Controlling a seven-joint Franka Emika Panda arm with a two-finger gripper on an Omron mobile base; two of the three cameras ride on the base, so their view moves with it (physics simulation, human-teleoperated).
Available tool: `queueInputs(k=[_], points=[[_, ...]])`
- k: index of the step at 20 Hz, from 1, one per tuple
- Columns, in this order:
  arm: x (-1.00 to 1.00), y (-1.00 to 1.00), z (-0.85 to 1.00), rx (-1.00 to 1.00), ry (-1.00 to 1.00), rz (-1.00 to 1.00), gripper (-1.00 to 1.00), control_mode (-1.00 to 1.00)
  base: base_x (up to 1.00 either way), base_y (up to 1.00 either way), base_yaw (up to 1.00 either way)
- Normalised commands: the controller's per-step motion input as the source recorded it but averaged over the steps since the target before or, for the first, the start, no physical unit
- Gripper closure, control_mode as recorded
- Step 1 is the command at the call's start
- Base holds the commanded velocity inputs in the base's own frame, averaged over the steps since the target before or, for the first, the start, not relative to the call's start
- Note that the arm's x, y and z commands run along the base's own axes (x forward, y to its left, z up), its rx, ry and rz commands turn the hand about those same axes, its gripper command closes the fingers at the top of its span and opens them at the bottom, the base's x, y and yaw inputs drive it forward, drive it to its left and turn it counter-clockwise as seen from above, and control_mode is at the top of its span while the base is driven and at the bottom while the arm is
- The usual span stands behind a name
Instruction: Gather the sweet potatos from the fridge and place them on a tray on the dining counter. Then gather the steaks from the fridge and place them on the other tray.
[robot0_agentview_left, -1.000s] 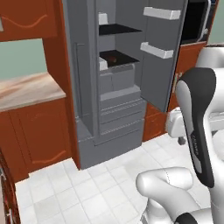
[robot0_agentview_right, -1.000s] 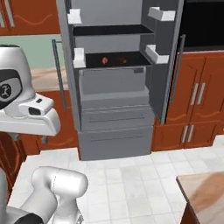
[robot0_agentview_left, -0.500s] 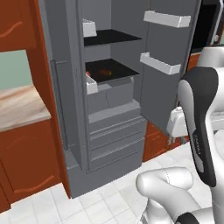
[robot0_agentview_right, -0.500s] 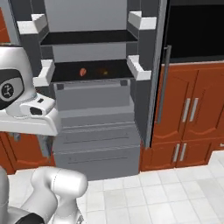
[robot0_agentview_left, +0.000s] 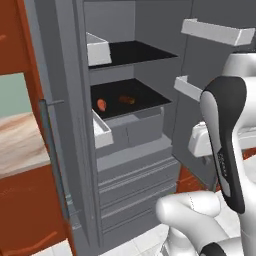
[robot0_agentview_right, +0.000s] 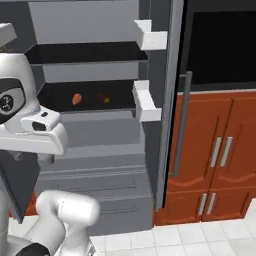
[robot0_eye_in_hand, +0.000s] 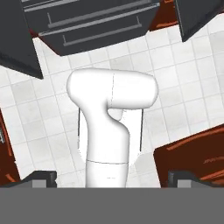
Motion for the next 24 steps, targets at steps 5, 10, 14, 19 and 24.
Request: queueInputs(k=[5,10,14,19,24], points=[[0.00,0.00,0.00,0.00,0.00,0.00,-1.00,1.00,0.67,-0.14,0.21],[0.00,0.00,0.00,0.00,0.00,0.00,-1.00,1.00,0.57,-0.29,0.34],[0.00,0.00,0.00,0.00,0.00,0.00,-1.00,1.00,0.50,-0.36,0.33],[0.00,0.00,0.00,0.00,0.00,0.00,-1.00,1.00,0.56,-0.14,0.15],[0.00,0.00,0.00,0.00,0.00,0.00,-1.00,1.00,0.62,-0.09,0.07]])
